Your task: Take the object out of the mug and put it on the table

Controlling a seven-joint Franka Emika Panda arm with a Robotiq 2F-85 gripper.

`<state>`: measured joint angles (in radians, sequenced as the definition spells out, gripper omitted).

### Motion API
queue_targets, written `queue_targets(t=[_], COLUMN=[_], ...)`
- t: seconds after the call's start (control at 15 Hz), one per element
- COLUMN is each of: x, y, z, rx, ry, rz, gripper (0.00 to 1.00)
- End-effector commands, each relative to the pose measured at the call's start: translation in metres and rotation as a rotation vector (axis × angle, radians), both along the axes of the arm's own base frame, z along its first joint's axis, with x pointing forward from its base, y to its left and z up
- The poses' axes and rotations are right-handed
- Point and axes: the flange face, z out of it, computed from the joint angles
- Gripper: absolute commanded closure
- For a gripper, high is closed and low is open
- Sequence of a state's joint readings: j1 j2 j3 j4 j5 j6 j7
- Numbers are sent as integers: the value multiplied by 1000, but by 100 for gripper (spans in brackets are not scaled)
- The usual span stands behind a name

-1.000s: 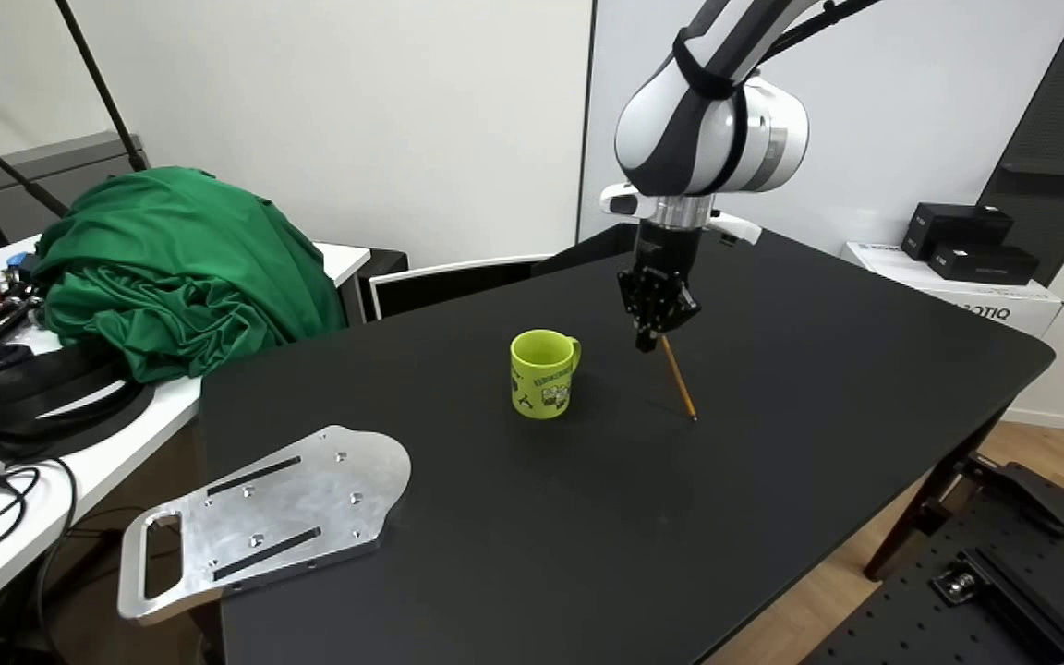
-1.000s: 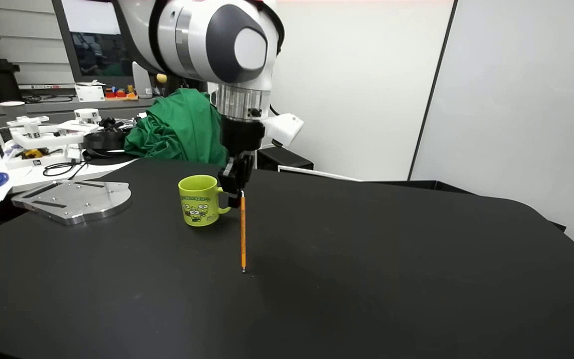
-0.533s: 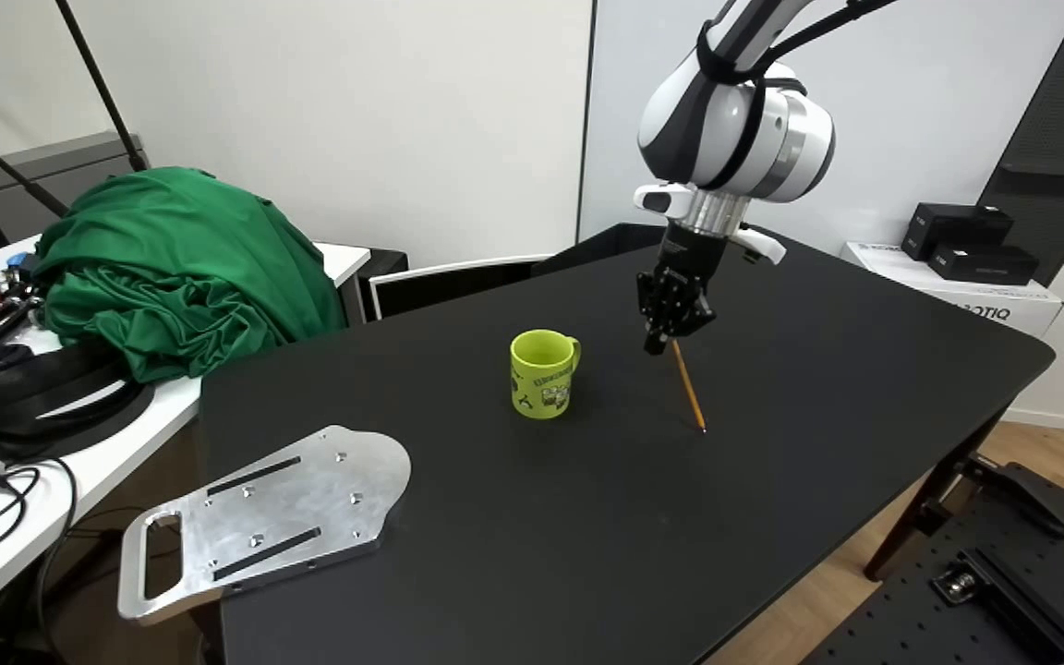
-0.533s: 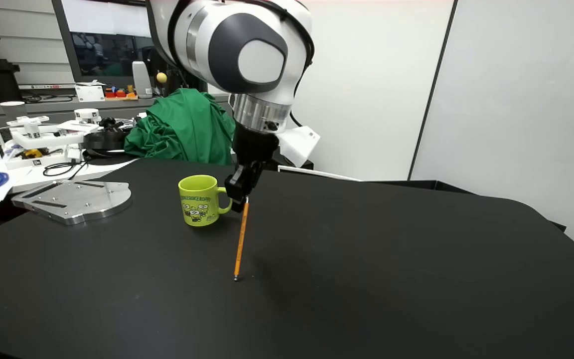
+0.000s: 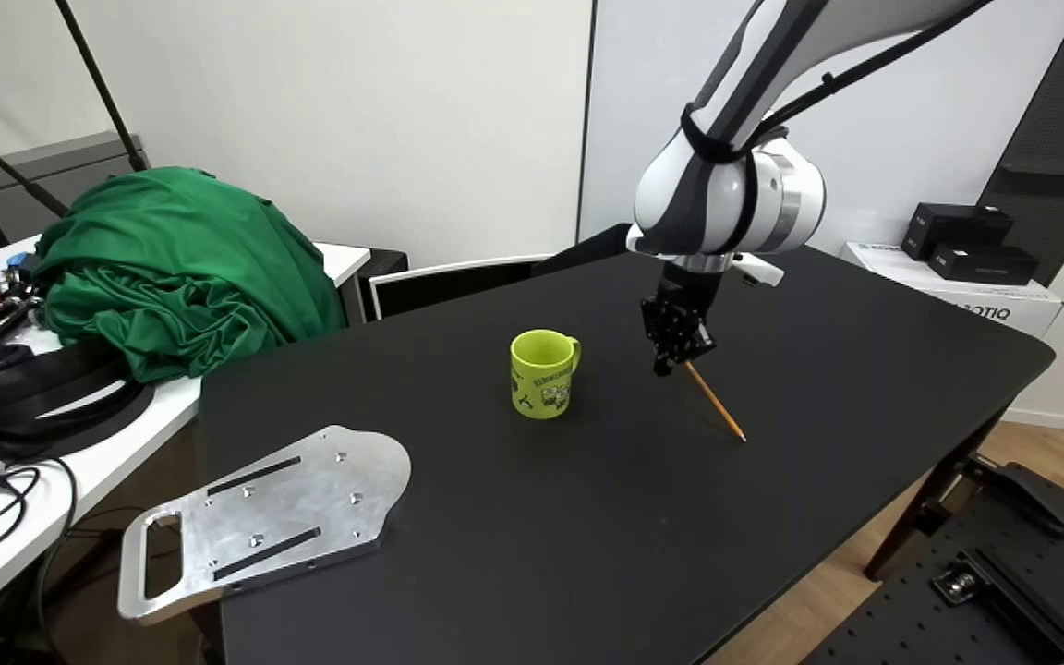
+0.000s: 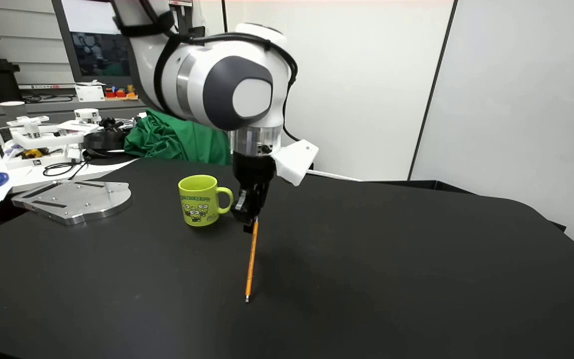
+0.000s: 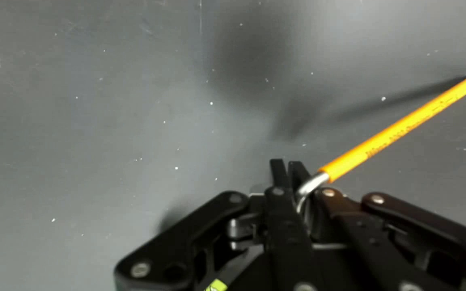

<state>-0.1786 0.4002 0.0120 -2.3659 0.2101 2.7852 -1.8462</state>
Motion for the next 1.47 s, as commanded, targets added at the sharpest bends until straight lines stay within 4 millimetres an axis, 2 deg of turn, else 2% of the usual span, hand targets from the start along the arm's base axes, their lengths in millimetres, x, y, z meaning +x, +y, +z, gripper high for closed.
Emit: queue_targets(t=[0.0,0.4,0.8,0.87,1.13,1.27,1.4], x=[-3,-1,-3,-3,2,3,5], y=[17,43,56,57,60,66,76], z=[-16,-37,-44,-44,-36,-24,-3], rx=[-142,-258,-289,-293,-301,-249,-229], ry=[-31,-25,-19,-19,-21,-41,-68], rz=[-2,19,24,24,33,45,66], gripper=[98,98,98,71,47,34,19])
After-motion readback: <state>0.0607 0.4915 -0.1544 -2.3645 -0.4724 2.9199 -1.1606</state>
